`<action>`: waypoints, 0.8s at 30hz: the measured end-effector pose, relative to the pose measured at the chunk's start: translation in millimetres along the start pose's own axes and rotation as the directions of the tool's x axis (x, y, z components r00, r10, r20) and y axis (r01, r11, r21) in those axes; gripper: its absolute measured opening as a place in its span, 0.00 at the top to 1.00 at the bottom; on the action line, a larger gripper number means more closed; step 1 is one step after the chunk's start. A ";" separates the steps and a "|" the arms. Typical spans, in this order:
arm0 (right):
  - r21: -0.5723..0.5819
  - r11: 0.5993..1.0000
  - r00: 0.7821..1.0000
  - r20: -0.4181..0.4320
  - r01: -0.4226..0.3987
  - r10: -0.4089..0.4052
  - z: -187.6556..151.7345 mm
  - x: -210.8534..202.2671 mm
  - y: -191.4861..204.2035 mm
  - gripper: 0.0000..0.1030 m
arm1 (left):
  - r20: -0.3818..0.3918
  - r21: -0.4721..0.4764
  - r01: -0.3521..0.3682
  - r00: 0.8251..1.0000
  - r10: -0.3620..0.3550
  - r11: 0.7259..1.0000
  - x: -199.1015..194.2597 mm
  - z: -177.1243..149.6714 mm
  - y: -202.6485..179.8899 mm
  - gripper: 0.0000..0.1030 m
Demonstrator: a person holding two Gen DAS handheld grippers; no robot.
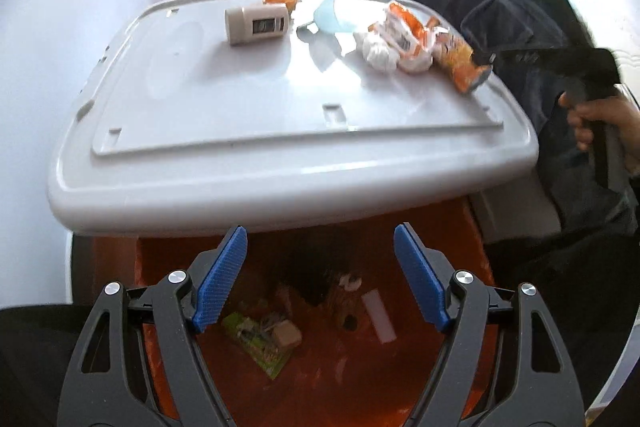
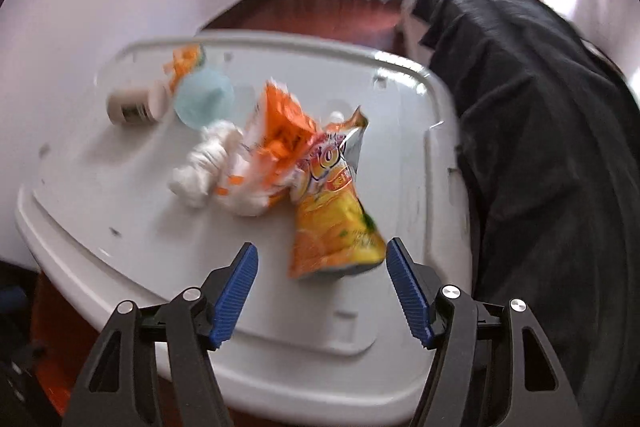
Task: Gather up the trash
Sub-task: 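Grasp the orange juice pouch with the right tool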
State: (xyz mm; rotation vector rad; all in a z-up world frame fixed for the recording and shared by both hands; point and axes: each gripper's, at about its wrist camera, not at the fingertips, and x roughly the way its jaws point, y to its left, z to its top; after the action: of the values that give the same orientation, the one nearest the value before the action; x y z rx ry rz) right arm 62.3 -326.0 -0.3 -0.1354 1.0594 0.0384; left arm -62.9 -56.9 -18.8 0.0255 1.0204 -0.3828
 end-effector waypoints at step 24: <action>0.298 0.950 0.995 0.069 -0.088 0.070 -29.1 -24.6 -19.6 0.61 | 0.043 -0.017 0.039 0.998 -0.038 0.999 18.1 47.9 -13.7 0.28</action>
State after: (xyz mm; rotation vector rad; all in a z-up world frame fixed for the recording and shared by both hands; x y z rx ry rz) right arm 26.9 -348.3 8.9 0.1840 1.0002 -0.0474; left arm -19.5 -84.6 -6.5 -0.0181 0.9829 -0.4079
